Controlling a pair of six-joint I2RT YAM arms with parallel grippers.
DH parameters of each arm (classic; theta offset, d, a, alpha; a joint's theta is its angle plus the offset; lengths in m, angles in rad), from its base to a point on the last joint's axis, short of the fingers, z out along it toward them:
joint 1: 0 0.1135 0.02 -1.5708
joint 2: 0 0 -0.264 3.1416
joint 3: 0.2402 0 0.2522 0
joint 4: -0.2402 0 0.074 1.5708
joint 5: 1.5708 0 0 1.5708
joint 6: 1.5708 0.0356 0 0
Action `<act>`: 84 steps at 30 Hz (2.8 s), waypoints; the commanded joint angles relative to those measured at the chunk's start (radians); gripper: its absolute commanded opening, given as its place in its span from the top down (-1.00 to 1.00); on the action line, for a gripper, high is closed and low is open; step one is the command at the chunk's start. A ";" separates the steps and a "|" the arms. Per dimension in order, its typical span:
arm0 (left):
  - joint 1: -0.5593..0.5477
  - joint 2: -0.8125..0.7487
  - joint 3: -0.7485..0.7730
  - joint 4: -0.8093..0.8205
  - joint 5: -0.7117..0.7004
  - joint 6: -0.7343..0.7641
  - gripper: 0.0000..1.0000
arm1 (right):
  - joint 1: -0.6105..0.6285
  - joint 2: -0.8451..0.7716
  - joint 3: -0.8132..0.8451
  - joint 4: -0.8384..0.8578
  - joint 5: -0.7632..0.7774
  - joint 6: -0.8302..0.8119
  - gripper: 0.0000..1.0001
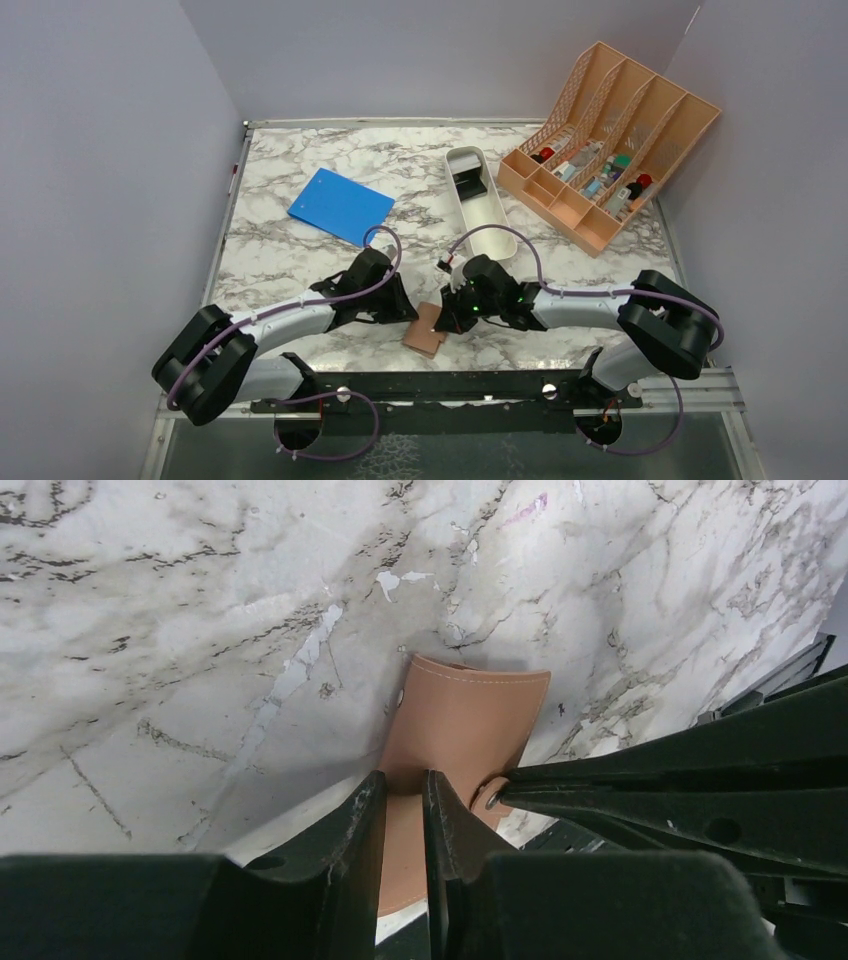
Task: Put the credit cards into the card holder
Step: Close the card holder at the center of the board.
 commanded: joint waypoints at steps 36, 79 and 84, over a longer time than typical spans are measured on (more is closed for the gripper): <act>-0.020 -0.041 -0.024 0.056 0.034 -0.017 0.57 | -0.008 0.035 -0.077 0.167 0.033 0.204 0.98; -0.055 -0.105 -0.109 0.066 0.031 -0.074 0.56 | -0.012 0.136 -0.001 0.051 -0.147 0.123 0.98; -0.063 -0.129 -0.123 0.066 0.051 -0.095 0.59 | -0.013 0.118 -0.009 0.045 -0.143 0.122 0.98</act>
